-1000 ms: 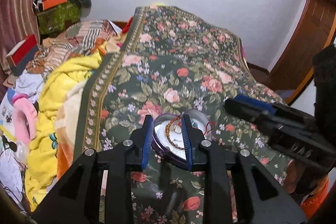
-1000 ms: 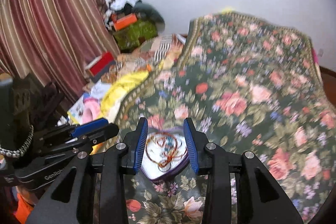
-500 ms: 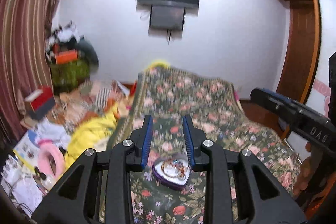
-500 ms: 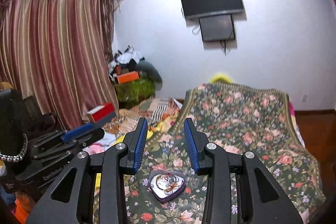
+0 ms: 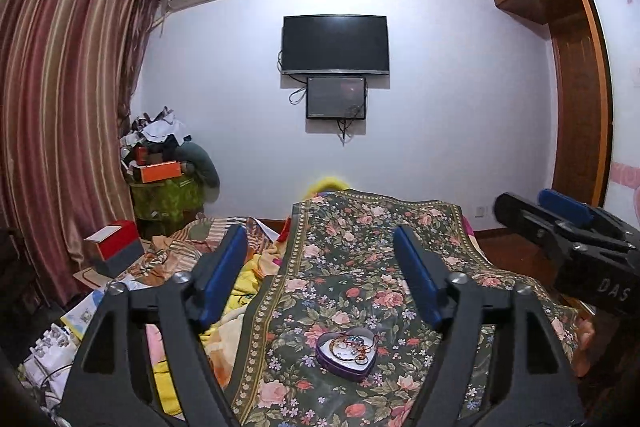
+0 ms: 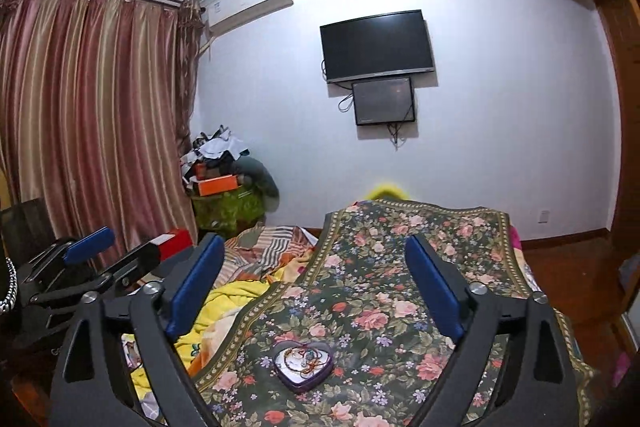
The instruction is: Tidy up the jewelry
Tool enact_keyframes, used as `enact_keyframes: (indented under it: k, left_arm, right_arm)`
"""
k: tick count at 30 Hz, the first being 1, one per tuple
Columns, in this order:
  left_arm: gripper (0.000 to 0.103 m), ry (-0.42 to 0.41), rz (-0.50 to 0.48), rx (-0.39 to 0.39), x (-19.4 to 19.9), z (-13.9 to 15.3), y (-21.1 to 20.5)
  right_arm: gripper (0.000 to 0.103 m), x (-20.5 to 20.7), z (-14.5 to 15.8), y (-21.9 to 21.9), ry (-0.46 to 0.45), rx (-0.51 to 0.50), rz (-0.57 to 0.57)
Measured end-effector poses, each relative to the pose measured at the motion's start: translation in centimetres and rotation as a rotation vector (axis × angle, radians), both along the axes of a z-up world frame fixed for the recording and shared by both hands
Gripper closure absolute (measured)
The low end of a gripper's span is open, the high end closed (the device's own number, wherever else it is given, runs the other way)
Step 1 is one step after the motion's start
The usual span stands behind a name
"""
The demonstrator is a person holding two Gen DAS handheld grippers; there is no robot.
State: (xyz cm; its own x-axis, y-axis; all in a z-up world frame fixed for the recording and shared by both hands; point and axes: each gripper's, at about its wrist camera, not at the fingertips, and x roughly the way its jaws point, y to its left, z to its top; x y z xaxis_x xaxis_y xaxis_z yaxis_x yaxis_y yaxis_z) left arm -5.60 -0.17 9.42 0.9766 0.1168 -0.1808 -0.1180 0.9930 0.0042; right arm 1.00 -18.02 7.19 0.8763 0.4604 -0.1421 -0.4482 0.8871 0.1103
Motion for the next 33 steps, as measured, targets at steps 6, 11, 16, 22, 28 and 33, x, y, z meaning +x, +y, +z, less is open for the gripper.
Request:
enact_keyframes:
  k: [6,11,16,22,28,33]
  left_arm:
    - [0.007,0.004,0.011,-0.022,-1.0,0.0,0.4]
    - [0.005,0.009,0.01,-0.023,-1.0,-0.2,0.5]
    - [0.003,0.016,0.007,-0.022,-0.8,-0.5,0.3]
    - [0.003,0.025,0.001,-0.018,-0.7,-0.8,0.2]
    - [0.002,0.034,-0.002,-0.017,-0.4,-1.0,0.2]
    - [0.002,0.037,-0.003,-0.02,-0.3,-1.0,0.2]
  right_arm:
    - [0.0,-0.8,0.0,-0.2,-0.011,-0.002,-0.017]
    - [0.0,-1.2,-0.2,0.0,-0.007,-0.013,-0.019]
    - [0.0,-1.2,-0.2,-0.1,0.0,-0.013,-0.019]
    - [0.0,-1.2,-0.2,-0.3,0.011,-0.012,-0.017]
    - [0.0,-1.0,-0.2,-0.2,0.017,-0.02,-0.018]
    - [0.0,-0.9,-0.4,-0.4,0.019,-0.024,-0.02]
